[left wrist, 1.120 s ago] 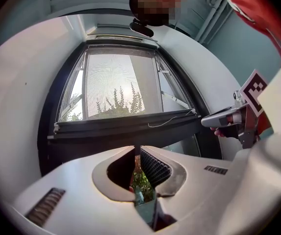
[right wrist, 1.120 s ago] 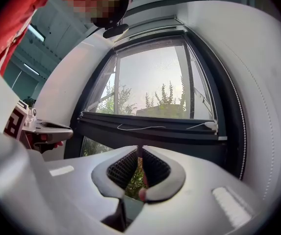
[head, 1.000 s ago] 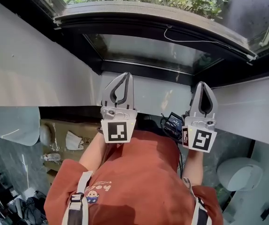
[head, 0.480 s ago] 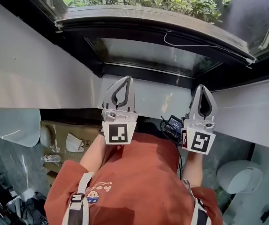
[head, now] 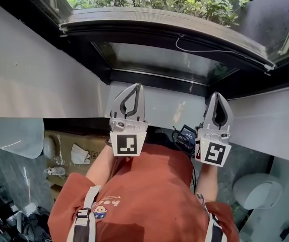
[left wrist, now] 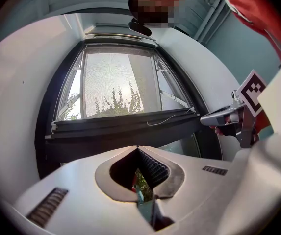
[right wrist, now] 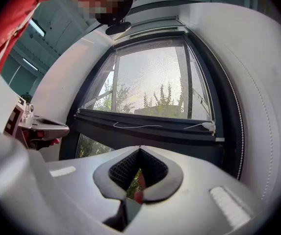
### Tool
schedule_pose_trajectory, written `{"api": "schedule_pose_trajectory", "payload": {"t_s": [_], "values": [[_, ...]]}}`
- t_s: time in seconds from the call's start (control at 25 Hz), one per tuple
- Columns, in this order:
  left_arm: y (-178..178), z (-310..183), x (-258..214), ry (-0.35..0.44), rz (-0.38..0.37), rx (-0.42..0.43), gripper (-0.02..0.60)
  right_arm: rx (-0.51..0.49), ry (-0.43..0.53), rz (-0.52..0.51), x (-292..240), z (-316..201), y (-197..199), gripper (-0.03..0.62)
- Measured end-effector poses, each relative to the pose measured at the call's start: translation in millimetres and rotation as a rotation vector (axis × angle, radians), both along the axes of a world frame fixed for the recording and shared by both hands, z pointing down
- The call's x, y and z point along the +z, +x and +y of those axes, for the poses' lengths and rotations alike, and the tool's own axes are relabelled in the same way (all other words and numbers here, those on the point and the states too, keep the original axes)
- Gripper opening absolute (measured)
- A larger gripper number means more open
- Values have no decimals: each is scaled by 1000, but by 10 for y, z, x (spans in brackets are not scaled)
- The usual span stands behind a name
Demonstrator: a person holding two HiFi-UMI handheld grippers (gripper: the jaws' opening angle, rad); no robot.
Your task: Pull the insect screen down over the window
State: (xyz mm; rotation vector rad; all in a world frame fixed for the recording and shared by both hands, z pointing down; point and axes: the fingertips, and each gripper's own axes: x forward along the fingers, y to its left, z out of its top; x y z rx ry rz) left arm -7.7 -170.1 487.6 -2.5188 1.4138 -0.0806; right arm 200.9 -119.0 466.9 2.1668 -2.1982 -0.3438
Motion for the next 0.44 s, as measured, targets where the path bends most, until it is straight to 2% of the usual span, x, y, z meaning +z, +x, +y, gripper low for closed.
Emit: {"api": "schedule_pose_trajectory", "payload": {"t_s": [0.24,0.44], "values": [[7,2,-34,9,30,-1,6,-2,3,1,-7,4,2,9],[19,9,-12,11,-10,9,6,1,4,5,-8,-1,13,9]]}}
